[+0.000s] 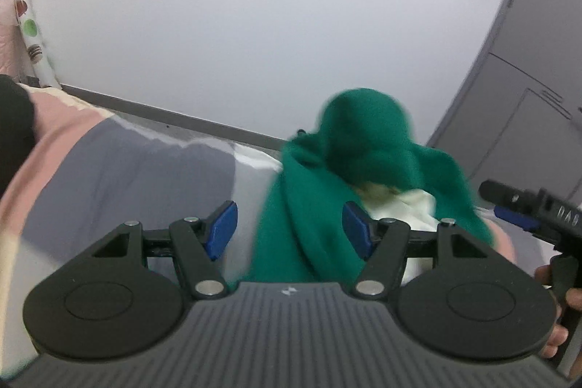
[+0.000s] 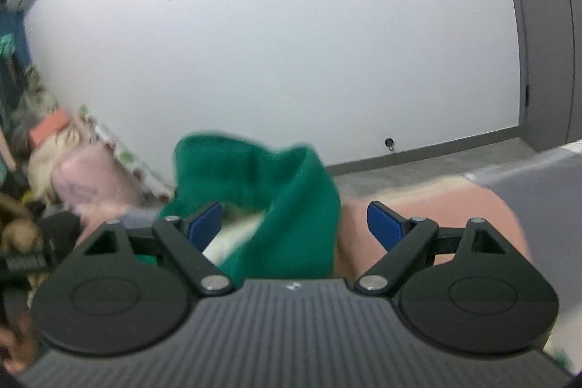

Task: Fold large clothes
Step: 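Grasp the hood with the left tool while the right tool grasps the shoulder, lift, then fold the held hood and shoulders down onto the hoodie body, open both tools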

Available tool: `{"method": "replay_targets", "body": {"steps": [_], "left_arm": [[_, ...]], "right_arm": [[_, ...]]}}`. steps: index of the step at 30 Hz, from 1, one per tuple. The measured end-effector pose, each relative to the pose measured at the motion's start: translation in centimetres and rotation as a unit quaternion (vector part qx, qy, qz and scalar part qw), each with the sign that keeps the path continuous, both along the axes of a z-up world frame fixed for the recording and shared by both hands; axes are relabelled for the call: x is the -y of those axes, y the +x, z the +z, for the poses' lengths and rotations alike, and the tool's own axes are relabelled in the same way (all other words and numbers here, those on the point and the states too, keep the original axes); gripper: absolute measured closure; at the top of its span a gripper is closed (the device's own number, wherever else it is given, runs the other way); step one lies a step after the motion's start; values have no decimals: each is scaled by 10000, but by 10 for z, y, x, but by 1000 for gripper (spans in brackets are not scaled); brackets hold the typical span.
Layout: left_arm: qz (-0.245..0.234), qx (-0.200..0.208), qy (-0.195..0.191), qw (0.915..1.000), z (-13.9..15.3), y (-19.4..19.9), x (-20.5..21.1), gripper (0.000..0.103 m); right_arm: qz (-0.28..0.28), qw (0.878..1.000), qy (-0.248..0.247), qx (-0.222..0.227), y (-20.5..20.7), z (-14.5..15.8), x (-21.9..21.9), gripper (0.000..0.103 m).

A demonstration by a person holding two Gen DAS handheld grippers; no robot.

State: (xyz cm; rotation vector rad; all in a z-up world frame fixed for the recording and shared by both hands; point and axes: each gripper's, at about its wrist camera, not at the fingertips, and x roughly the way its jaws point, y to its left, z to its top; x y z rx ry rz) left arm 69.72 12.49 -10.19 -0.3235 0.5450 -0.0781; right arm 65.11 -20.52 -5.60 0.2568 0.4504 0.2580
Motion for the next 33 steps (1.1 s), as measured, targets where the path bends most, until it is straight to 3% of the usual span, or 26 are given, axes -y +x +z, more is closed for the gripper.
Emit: {"method": "replay_targets", "body": {"steps": [3,6,8,9,10,11,13,16,23,28,33], "left_arm": [[-36,-149,-171,9997,-15,35,-3,35],[-104,-276,-112,9995,-24,58,4,35],[-68,-251,-36,9997,-26,60,10,37],[-114,-255,-21,9996,-25,63,11,50],[-180,-319,14,9993,-22,66,15,64],[-210,-398,94,9989,-18,68,19,68],[-269,-440,397,9979,-6,67,28,91],[-357,-347,774,9958,18,51,37,94],[-445,48,1197,9918,89,-30,43,95],[-367,329,1180,9918,134,-127,44,95],[-347,415,1106,9924,149,-237,45,95]], "right_arm": [[29,9995,222,-219,39,-14,-5,16],[138,9993,153,-313,61,-22,-12,23],[264,9985,67,-467,71,-27,-18,45],[294,9981,28,-539,74,-28,-21,52],[252,9980,-81,-571,74,-28,-24,71],[231,9980,-201,-556,71,-26,-27,80],[301,9977,-440,-418,60,-17,-33,89],[304,9966,-761,-44,36,7,-39,93],[428,9889,-1075,927,-54,79,-42,94],[401,9799,-1194,1548,-157,122,-33,94],[453,9760,-1262,1717,-255,131,-14,94]]}}
